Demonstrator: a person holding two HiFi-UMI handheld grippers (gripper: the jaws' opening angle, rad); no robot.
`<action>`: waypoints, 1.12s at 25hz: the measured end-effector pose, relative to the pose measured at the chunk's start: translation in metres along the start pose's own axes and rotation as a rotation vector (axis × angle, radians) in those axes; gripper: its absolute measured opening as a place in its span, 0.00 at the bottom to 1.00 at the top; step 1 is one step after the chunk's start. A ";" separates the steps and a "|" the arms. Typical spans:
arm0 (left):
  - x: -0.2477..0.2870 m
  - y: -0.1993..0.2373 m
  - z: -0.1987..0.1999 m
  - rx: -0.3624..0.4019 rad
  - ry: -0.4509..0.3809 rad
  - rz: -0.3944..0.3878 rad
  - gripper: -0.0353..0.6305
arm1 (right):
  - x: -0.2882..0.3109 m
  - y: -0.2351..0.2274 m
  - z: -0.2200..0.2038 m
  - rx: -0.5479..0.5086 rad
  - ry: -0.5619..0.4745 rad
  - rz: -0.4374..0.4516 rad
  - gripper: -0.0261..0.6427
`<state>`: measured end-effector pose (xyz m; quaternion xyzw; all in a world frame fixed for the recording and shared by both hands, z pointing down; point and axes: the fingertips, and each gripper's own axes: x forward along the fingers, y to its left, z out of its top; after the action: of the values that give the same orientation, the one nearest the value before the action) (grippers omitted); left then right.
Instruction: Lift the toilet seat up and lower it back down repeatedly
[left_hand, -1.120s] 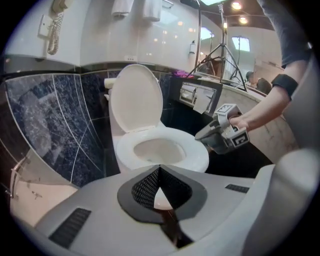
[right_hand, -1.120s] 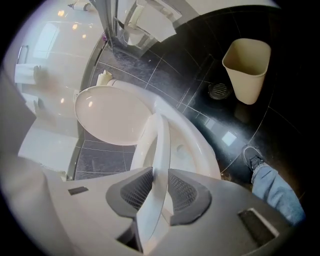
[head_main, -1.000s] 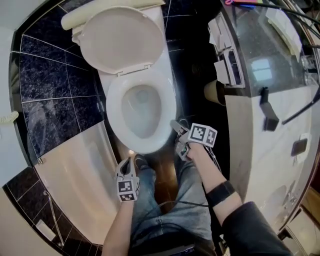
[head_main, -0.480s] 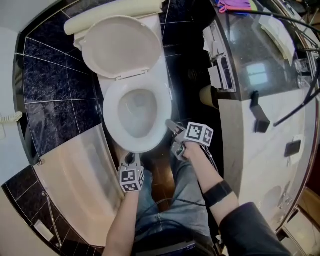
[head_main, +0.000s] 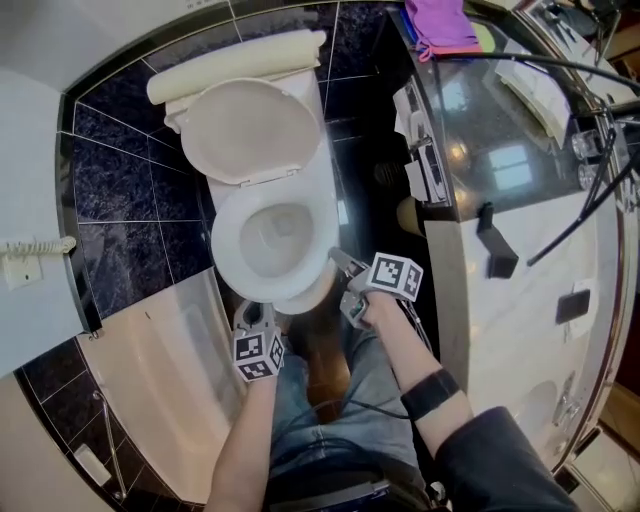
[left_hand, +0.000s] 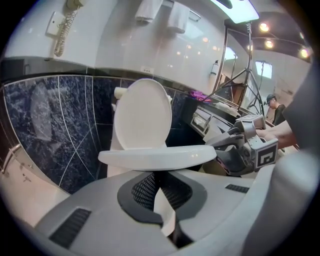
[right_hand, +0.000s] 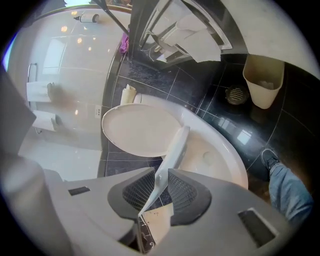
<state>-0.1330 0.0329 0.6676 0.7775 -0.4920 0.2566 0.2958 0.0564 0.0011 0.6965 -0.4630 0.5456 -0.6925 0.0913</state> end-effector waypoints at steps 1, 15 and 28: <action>0.000 0.001 0.009 0.001 -0.005 0.004 0.05 | -0.003 0.007 0.002 0.001 -0.002 0.008 0.16; 0.030 0.015 0.145 0.106 -0.122 0.057 0.05 | -0.062 0.081 0.021 -0.315 0.028 -0.010 0.06; 0.094 0.042 0.261 0.152 -0.237 0.124 0.05 | -0.082 0.125 0.056 -0.688 0.012 -0.041 0.06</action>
<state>-0.1075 -0.2245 0.5602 0.7908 -0.5496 0.2173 0.1596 0.0958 -0.0337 0.5458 -0.4736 0.7383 -0.4723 -0.0873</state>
